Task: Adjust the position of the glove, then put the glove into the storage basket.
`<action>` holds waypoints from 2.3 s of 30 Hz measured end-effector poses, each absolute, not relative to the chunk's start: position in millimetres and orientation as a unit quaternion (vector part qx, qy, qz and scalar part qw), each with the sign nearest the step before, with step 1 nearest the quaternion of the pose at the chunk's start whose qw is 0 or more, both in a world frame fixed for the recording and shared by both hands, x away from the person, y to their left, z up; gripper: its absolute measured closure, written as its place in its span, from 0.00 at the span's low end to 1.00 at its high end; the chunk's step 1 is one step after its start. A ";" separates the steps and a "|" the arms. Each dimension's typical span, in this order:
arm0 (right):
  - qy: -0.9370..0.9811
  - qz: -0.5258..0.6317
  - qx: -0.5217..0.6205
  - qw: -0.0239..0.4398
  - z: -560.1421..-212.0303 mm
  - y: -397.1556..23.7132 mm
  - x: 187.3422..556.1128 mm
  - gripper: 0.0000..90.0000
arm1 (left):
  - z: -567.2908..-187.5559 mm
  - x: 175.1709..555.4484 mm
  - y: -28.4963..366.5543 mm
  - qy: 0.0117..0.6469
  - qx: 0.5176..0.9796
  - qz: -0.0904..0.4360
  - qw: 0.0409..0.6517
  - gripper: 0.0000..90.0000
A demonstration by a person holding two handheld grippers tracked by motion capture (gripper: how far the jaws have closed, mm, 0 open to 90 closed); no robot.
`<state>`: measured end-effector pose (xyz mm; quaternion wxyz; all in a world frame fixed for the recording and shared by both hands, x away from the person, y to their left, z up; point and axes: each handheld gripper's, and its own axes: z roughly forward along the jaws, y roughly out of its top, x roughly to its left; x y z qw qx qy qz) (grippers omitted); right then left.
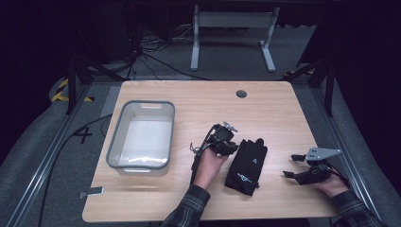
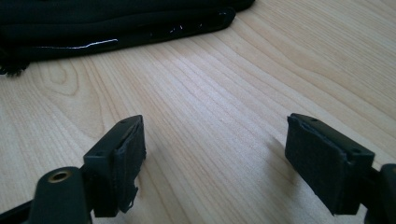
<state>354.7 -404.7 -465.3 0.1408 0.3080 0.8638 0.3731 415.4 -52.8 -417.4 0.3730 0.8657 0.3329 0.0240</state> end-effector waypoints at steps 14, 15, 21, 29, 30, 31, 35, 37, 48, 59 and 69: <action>0.864 0.374 0.305 0.144 -466.5 -403.5 354.6 0.20 | -437.2 390.2 -65.3 0.344 0.859 0.015 0.378 0.35; 0.864 0.374 0.305 0.144 -466.5 -403.5 354.6 0.20 | -437.2 390.2 -65.3 0.344 0.859 0.015 0.378 0.31; 0.864 0.373 0.304 0.144 -466.5 -403.4 354.7 0.20 | -447.7 388.6 -76.1 0.345 0.863 0.022 0.368 0.22; 0.864 0.374 0.304 0.144 -466.6 -403.2 354.9 0.20 | -455.2 386.2 -85.7 0.336 0.873 0.026 0.352 0.21; 0.864 0.374 0.304 0.144 -466.6 -403.1 355.0 0.20 | -456.1 385.9 -86.8 0.336 0.874 0.024 0.350 0.21; 0.864 0.374 0.304 0.144 -466.6 -403.0 355.0 0.20 | -456.2 385.8 -87.1 0.334 0.875 0.023 0.350 0.22; 0.864 0.374 0.304 0.144 -466.6 -402.9 355.1 0.20 | -455.9 385.1 -87.3 0.325 0.878 0.019 0.351 0.29; 0.864 0.374 0.304 0.144 -466.7 -402.9 355.1 0.20 | -455.5 384.6 -87.1 0.322 0.879 0.018 0.350 0.32; 0.864 0.373 0.305 0.145 -466.8 -402.0 355.3 0.20 | -457.4 390.5 -83.1 0.310 0.873 -0.052 0.373 0.73; 0.865 0.373 0.303 0.144 -466.7 -402.8 354.5 0.19 | -450.7 392.3 -84.2 0.301 0.879 -0.054 0.366 0.80; 0.865 0.373 0.303 0.144 -466.7 -402.8 354.4 0.19 | -432.3 392.2 -77.4 0.296 0.879 -0.048 0.370 0.81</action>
